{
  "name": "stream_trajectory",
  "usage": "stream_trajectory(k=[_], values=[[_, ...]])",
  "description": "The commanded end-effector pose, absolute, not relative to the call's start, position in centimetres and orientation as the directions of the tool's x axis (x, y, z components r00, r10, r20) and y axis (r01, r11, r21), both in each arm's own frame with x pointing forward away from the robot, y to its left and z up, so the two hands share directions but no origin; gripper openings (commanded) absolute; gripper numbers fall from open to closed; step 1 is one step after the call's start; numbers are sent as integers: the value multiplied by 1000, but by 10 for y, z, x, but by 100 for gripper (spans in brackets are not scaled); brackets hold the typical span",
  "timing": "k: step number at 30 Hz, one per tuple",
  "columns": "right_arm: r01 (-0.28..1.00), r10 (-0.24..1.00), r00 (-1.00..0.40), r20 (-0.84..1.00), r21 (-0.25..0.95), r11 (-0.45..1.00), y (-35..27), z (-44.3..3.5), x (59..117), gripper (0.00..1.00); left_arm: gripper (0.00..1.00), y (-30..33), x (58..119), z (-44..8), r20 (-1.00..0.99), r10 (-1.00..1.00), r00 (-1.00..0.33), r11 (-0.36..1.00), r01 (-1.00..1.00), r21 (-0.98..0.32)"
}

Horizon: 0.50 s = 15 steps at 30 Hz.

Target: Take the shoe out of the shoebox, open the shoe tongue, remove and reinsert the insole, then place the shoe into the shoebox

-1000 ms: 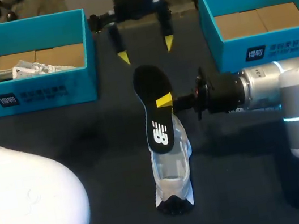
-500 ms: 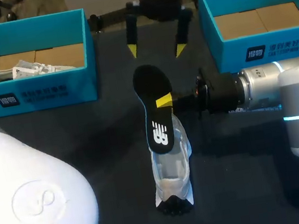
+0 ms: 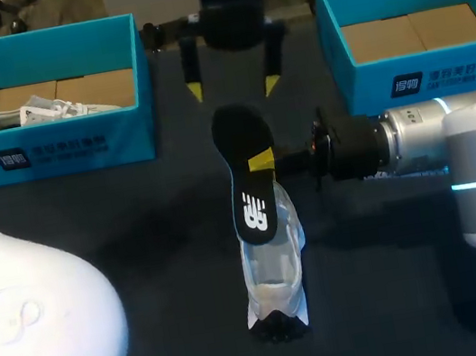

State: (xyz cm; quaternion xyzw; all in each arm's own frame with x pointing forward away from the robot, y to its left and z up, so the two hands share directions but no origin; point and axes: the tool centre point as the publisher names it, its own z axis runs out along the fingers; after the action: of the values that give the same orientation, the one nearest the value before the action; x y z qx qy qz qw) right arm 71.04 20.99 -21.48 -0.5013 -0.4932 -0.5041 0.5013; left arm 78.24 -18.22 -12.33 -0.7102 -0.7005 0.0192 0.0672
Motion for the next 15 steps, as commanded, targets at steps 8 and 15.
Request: stream_trajectory(k=[8, 15], values=[[1000, -9, 5, 1000, -5, -12, 211, -215, 710, 0, 100, -143, 758, -115, -727, 687, -21, 5, 1000, -24], [1000, -9, 5, 1000, -5, -12, 211, -215, 710, 0, 100, -135, 752, -125, -908, 418, 26, -36, 999, 12]])
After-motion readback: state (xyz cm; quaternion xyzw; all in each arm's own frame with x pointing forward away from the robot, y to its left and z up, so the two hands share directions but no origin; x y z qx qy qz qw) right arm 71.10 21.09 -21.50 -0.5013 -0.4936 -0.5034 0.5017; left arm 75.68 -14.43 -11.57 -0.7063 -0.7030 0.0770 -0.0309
